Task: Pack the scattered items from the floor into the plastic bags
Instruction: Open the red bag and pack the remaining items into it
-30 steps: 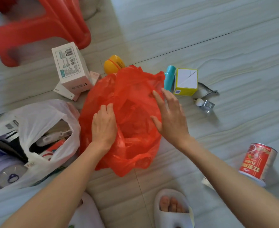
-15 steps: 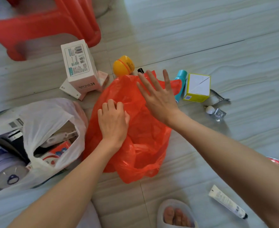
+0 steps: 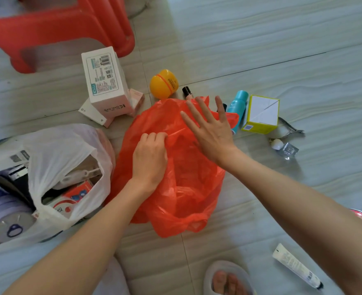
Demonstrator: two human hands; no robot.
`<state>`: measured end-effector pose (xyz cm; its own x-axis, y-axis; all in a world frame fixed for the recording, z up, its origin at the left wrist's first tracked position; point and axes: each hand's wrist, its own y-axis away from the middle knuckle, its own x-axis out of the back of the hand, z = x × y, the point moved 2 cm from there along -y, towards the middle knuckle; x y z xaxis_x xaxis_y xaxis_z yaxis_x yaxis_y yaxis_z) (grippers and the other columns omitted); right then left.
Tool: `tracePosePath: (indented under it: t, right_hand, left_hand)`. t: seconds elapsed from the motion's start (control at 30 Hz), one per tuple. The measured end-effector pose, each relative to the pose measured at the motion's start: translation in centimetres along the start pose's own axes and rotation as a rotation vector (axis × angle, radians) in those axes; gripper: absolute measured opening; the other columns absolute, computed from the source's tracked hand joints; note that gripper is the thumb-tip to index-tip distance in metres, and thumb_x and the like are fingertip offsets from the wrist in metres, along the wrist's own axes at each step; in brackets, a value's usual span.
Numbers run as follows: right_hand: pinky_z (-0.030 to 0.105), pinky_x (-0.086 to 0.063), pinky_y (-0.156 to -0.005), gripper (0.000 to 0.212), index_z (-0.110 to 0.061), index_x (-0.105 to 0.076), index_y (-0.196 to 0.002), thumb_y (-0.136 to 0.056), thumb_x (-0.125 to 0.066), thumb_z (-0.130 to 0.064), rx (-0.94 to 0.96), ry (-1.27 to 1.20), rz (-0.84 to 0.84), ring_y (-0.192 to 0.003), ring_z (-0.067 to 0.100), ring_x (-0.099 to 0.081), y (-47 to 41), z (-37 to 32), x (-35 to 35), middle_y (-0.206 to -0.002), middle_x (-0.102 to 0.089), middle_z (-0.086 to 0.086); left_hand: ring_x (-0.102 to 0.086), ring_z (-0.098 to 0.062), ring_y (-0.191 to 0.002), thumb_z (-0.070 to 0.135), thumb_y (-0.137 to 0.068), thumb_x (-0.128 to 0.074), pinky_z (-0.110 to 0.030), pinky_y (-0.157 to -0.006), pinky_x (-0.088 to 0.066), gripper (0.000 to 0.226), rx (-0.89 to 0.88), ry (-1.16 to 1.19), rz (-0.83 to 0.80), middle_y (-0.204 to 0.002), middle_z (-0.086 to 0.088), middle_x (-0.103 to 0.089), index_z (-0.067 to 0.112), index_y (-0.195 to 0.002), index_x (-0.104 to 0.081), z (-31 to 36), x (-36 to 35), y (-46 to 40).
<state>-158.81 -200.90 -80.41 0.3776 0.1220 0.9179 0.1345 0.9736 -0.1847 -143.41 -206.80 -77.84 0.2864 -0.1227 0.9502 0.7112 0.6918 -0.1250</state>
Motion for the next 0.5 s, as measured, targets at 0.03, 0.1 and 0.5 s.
tracePosePath:
  t: [0.03, 0.1, 0.5]
  right_hand:
    - [0.062, -0.026, -0.105, 0.056, -0.023, -0.054, -0.128, -0.074, -0.068, -0.032, -0.022, -0.012, 0.009, -0.130, 0.029, -0.045, -0.1, 0.1, -0.1, -0.140, -0.050, 0.007]
    - [0.063, -0.033, -0.099, 0.028, -0.022, -0.067, -0.106, -0.078, -0.062, -0.026, -0.086, -0.131, 0.062, -0.120, 0.029, -0.056, -0.3, 0.5, -0.1, -0.123, -0.064, 0.004]
    - [0.018, -0.049, -0.057, 0.019, -0.015, -0.066, -0.080, -0.087, -0.055, -0.002, -0.947, -2.008, -0.319, -0.056, 0.005, -0.059, 2.2, 2.5, 2.6, -0.065, -0.066, -0.002]
  left_hand:
    - [-0.058, -0.030, -0.080, -0.002, -0.080, -0.052, -0.036, -0.070, -0.046, 0.023, -0.016, 0.120, 0.004, -0.083, -0.012, -0.065, 0.003, -0.099, -0.064, 0.4, 0.8, 0.1]
    - [-0.057, -0.023, -0.087, -0.003, -0.085, -0.047, -0.027, -0.079, -0.041, 0.025, 0.009, 0.312, 0.023, -0.092, -0.010, -0.066, 0.003, -0.102, -0.064, 0.7, 2.0, 0.3]
    - [-0.047, 0.003, -0.054, 0.034, -0.094, -0.048, -0.013, -0.051, -0.039, 0.009, 0.455, 0.847, -0.290, -0.073, 0.008, -0.050, 0.030, -0.087, -0.051, 0.1, 2.9, -2.5]
